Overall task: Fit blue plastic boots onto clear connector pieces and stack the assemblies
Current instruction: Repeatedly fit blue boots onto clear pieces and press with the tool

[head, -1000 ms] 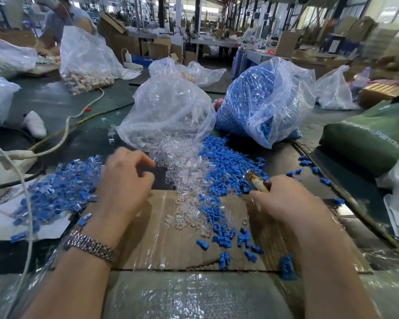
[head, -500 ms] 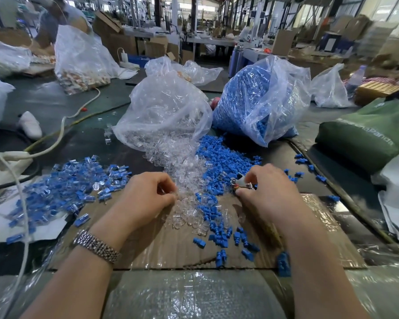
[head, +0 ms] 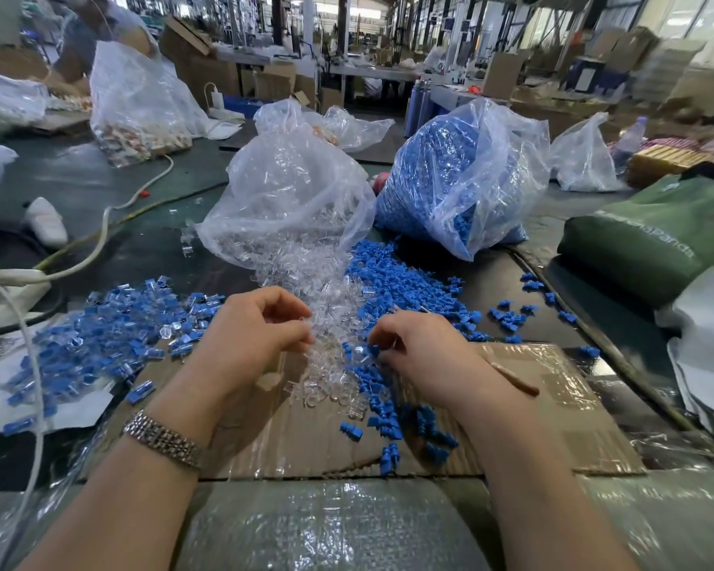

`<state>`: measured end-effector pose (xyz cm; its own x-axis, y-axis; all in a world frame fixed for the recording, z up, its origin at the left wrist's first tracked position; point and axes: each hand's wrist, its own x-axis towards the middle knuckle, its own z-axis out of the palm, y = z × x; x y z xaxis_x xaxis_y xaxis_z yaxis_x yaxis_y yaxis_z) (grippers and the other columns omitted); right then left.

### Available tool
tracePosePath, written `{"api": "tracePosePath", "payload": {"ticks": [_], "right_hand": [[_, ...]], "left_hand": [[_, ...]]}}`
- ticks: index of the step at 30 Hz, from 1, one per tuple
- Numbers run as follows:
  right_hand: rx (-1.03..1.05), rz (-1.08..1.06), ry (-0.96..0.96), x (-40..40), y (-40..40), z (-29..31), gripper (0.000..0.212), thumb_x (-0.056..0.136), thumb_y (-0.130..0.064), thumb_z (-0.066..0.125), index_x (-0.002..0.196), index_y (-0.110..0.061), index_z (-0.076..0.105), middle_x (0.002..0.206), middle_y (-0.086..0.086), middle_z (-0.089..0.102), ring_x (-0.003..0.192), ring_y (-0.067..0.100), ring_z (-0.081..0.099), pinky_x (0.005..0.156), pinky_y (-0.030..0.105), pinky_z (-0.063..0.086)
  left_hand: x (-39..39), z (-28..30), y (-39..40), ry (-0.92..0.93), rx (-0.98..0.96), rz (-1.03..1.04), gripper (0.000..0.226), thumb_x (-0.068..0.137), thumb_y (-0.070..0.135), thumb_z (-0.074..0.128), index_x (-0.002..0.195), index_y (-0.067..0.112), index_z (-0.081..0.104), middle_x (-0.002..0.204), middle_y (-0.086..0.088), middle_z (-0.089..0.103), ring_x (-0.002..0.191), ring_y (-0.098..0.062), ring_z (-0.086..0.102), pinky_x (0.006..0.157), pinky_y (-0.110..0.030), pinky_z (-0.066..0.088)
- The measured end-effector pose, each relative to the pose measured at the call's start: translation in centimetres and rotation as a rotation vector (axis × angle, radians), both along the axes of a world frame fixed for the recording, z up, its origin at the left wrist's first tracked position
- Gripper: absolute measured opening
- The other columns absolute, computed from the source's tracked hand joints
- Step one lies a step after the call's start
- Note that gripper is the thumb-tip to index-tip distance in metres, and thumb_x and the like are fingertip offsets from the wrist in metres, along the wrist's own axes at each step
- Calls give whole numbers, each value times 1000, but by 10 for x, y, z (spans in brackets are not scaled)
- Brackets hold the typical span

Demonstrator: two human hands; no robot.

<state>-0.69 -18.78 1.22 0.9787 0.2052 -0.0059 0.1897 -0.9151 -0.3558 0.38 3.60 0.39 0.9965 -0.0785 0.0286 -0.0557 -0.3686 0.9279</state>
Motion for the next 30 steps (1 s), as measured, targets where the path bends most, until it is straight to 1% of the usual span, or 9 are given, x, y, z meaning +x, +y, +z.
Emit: {"api": "tracePosePath", "payload": {"ticks": [4,7,12,16,20,22,24,28,30], "right_hand": [[-9,-24,-2,5,1,-3,10,94,-22,71,103,-26,69,104,-7,65,99,15,59,92,36,51],[-40,-22,-8,7,0,-4,12,95,-25,70,107,-26,70,106,-6,63,100,16,59,92,36,50],[-87,-3,-30,8,4,-6,16,97,-32,67,112,-28,71,103,-5,53,99,20,57,88,38,50],[-79,-64,-64,9,1,-7,9,98,-24,65,105,-25,70,97,-5,60,94,19,59,79,31,46],[-89,-85,-103,7,-3,-5,14,98,-20,62,110,-22,68,103,-3,62,93,19,58,82,35,51],[-90,-75,-136,5,-4,-4,14,100,-20,60,106,-20,72,96,-4,60,88,16,58,78,32,49],[80,-93,-194,2,-4,-1,11,99,-21,63,99,-22,74,89,-10,63,82,9,60,74,25,48],[850,-41,-105,-9,-3,15,4,90,-15,76,91,-19,76,80,-3,75,75,7,70,73,21,56],[1050,39,-49,-14,2,20,5,88,-10,77,93,-11,76,78,0,75,71,8,70,71,19,55]], "left_hand": [[0,3,-2,195,-456,-50,30,73,0,78,100,-5,67,91,-19,76,91,-32,76,73,-26,62],[-1,4,-5,287,-716,-93,32,69,-2,77,99,-6,66,96,-25,74,91,-34,75,69,-26,62],[-1,4,-6,359,-833,-155,25,76,-1,74,100,-3,70,102,-24,74,92,-31,75,68,-26,61],[-2,5,-7,400,-912,-164,23,75,-8,72,97,-3,71,101,-24,74,91,-30,76,66,-24,61],[-4,7,-8,429,-915,-194,17,75,-8,72,90,-1,77,101,-23,74,92,-30,76,65,-24,61],[-4,8,-8,430,-910,-205,16,76,-6,72,90,-1,78,103,-25,74,94,-31,76,67,-24,61],[-4,6,-9,425,-911,-207,18,74,-7,73,91,-2,77,104,-25,73,96,-32,75,67,-24,61],[-5,6,-9,348,-821,-232,20,69,-1,80,88,6,78,105,-19,75,90,-26,75,63,-22,59],[-5,7,-10,291,-755,-244,21,67,2,84,85,11,79,100,-14,76,82,-19,74,61,-21,57]]}}
